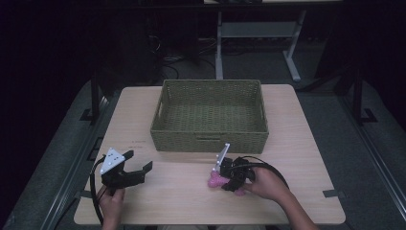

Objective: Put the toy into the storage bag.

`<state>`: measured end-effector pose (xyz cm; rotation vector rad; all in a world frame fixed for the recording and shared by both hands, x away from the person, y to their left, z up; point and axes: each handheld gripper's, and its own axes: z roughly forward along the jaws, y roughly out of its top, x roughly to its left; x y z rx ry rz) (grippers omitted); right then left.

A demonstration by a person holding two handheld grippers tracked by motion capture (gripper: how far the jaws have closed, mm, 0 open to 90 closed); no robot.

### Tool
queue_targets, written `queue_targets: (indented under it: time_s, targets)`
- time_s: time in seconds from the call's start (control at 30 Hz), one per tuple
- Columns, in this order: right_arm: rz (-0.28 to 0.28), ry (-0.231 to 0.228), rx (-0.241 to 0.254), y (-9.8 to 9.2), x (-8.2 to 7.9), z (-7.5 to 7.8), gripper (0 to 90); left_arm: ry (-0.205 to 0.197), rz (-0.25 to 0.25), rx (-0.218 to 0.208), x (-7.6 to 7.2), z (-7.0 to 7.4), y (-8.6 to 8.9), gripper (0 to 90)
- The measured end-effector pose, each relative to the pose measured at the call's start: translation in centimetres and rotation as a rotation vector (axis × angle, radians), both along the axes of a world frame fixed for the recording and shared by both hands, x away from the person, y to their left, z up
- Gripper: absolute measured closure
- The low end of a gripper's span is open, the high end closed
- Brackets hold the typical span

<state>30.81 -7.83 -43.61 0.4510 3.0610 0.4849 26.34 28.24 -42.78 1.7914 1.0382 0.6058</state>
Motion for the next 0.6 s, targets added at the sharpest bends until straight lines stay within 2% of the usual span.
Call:
queue_targets:
  time_s: [0.1, 0.2, 0.3, 0.5, 0.6]
  targets:
    - [0.003, 0.012, 0.005, -0.2, 0.2, 0.2, 58.1, 0.000, -0.002, 0.002, 0.0, 0.0, 0.0, 13.9]
    - [0.009, 0.033, 0.046, -0.8, 0.5, 0.8, 58.1, -0.001, -0.001, 0.000, 0.0, 0.0, 0.0, 13.9]
    - [0.022, 0.043, 0.058, -1.1, 0.7, 1.1, 58.1, 0.001, -0.001, 0.000, 0.0, 0.0, 0.0, 13.8]
    - [0.033, 0.070, 0.111, -2.1, 1.5, 2.5, 58.1, -0.001, 0.002, 0.002, 0.0, 0.0, 0.0, 13.8]
    - [0.032, 0.066, 0.132, -2.4, 2.1, 3.6, 58.1, 0.002, 0.004, 0.003, 0.0, 0.0, 0.1, 13.9]
